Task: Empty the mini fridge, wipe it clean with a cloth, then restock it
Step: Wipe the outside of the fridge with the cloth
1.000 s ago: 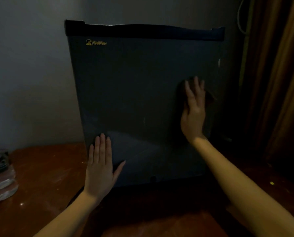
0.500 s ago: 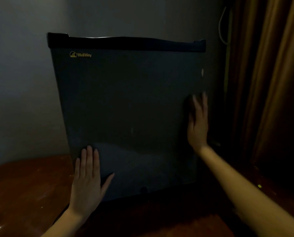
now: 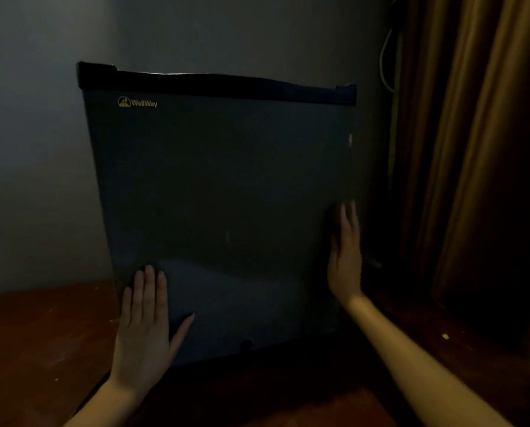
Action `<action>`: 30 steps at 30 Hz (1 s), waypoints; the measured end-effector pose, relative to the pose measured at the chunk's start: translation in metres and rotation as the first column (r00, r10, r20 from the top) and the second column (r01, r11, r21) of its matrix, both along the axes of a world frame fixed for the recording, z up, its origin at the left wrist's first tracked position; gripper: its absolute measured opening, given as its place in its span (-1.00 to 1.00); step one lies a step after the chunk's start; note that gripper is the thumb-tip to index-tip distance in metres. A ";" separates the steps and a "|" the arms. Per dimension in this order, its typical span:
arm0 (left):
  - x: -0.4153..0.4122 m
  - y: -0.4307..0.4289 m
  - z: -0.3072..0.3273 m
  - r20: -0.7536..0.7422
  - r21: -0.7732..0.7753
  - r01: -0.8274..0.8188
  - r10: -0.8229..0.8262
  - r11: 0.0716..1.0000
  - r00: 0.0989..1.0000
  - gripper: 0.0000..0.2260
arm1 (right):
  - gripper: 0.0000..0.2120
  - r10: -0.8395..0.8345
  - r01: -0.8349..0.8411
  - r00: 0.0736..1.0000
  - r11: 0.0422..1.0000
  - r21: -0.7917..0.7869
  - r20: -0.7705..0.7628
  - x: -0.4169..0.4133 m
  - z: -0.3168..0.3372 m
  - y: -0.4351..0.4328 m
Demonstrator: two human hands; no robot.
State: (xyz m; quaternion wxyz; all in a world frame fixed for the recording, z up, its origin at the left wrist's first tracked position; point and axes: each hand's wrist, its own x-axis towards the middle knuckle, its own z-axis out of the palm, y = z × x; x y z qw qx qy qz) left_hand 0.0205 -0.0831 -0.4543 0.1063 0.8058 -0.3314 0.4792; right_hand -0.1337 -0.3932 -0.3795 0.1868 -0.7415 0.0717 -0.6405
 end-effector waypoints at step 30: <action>0.001 0.058 -0.019 -0.112 0.158 0.112 -0.095 0.981 0.989 -0.32 | -0.55 0.049 -0.155 0.985 0.661 -0.734 -0.164 0.134 0.073 0.233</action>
